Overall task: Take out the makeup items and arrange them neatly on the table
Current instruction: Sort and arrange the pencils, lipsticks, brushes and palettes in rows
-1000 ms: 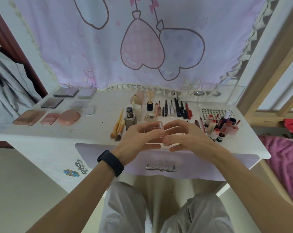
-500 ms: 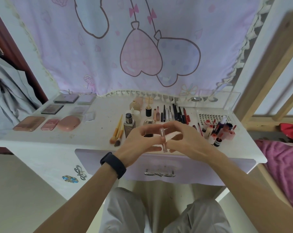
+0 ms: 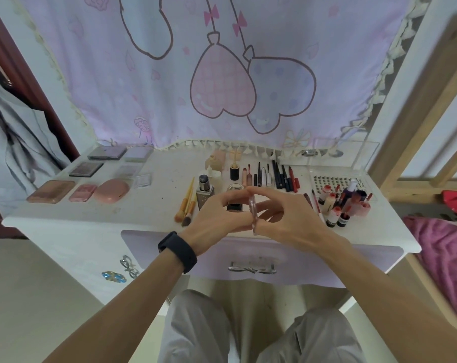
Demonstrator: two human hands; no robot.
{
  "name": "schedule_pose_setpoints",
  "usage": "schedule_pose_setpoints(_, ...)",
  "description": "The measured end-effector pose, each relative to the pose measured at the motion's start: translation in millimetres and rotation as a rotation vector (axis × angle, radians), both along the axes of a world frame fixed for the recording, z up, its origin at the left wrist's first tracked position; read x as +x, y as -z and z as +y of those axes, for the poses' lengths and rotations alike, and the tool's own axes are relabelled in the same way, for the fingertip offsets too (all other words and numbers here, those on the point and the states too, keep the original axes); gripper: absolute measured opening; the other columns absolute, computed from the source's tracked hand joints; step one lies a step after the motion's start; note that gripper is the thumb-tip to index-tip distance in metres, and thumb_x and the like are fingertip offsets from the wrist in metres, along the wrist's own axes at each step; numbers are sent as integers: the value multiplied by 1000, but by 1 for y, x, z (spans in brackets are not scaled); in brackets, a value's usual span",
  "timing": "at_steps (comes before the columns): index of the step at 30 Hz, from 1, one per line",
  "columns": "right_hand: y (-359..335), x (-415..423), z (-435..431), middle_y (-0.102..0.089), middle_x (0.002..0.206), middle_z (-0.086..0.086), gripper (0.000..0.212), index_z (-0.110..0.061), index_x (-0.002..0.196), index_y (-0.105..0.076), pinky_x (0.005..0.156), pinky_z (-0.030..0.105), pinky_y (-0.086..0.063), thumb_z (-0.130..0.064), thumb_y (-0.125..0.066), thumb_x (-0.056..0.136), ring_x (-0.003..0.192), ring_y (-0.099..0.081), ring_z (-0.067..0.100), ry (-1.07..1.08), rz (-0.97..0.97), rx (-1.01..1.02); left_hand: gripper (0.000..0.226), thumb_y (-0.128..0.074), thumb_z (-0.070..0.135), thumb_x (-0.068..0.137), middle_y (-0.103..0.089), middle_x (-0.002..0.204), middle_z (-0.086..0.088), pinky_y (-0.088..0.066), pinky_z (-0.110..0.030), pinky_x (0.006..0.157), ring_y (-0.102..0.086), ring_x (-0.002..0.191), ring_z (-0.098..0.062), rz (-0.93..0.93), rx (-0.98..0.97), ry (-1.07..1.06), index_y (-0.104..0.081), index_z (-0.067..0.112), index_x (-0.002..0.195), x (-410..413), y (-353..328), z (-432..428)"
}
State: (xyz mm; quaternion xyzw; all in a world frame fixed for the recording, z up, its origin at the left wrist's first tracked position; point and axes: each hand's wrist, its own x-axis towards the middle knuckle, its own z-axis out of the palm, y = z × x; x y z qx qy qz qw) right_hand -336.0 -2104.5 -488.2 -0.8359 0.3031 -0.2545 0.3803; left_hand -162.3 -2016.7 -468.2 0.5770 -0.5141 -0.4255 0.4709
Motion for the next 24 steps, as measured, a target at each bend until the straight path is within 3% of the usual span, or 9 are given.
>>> schedule_pose_setpoints(3, 0, 0, -1, -73, 99, -28, 75, -36, 144, -53, 76, 18, -57, -36, -72, 71, 88, -72, 0, -13, -18, 7, 45, -71, 4, 81, -69, 115, 11, -53, -11, 72, -67, 100, 1, -40, -14, 7, -66, 32, 116, -4, -3, -1)
schedule_pose_setpoints(6, 2, -3, -3, -76, 100, -21, 70, -34, 141, -58, 75, 16, -56, -27, -75, 73, 87, -74, 5, -11, -107, 63, 43, -73, 4, 81, -69, 112, 10, -55, -15, 72, -69, 97, -1, -3, -30, -16, -65, 34, 110, -4, -1, -2)
schedule_pose_setpoints(12, 4, -6, 0, -76, 104, -15, 73, -33, 143, -54, 76, 23, -60, -20, -76, 75, 90, -74, 6, -28, -101, -16, 57, -80, 13, 74, -68, 113, 17, -54, -25, 86, -71, 96, -4, -122, -36, -24, -61, 28, 125, -6, 1, -5)
schedule_pose_setpoints(15, 3, -7, -1, -75, 110, -15, 74, -41, 142, -53, 78, 20, -59, -22, -79, 75, 95, -73, 3, -17, -140, -46, 63, -79, 22, 68, -67, 111, 25, -57, -22, 82, -69, 99, 0, -151, -76, -16, -60, 32, 126, -5, 1, -4)
schedule_pose_setpoints(17, 1, -8, -2, -74, 118, -10, 72, -45, 140, -53, 83, 22, -59, -19, -80, 77, 101, -73, 6, -34, -193, 101, 65, -80, 23, 66, -66, 113, 24, -58, -24, 83, -67, 103, 0, -192, -126, -31, -58, 35, 127, -3, 1, -3)
schedule_pose_setpoints(20, -7, -6, -6, -70, 126, 9, 59, -36, 134, -61, 97, 49, -56, -18, -71, 79, 106, -73, 30, -56, -352, 685, 69, -78, 23, 66, -65, 115, 18, -58, -32, 90, -63, 111, -3, -325, -216, -54, -54, 36, 129, 0, 3, 0)
schedule_pose_setpoints(21, -9, -6, -7, -70, 125, 13, 53, -29, 132, -64, 99, 54, -54, -22, -71, 79, 105, -72, 36, -69, -362, 795, 71, -78, 25, 66, -64, 117, 17, -57, -33, 91, -61, 113, -3, -405, -242, -48, -51, 38, 130, 0, 3, 0)
schedule_pose_setpoints(24, -12, 0, -7, -74, 115, 14, 35, -20, 116, -75, 93, 48, -58, -31, -73, 83, 100, -73, 39, -112, -268, 771, 75, -74, 33, 66, -57, 124, 15, -56, -35, 94, -57, 116, -4, -613, -266, -6, -41, 42, 134, -3, 5, 4)
